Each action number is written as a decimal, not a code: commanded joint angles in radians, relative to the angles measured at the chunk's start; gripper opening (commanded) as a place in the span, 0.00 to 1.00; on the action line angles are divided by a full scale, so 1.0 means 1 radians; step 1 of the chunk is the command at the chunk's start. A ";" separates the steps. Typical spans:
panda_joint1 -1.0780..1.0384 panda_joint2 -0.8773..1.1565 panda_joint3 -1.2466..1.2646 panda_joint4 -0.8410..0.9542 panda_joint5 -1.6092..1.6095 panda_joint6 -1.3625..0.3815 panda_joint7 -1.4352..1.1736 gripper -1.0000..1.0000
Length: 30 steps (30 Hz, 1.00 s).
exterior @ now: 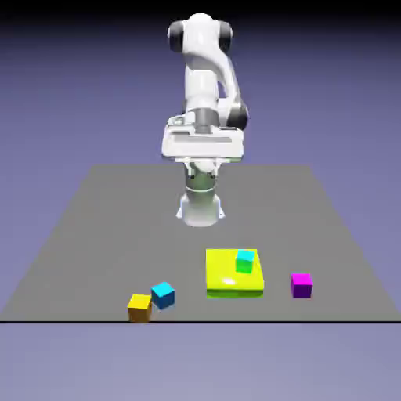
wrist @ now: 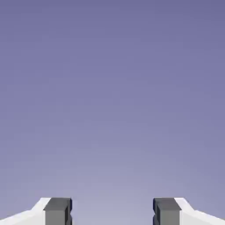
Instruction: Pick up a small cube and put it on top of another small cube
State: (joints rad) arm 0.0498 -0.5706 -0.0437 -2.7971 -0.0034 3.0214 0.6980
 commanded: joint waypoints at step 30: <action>0.942 -0.016 -1.087 0.322 -0.085 -0.389 -1.069 0.50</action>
State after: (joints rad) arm 0.9914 -0.5866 -1.1309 -2.4752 -0.0884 2.6321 -0.3711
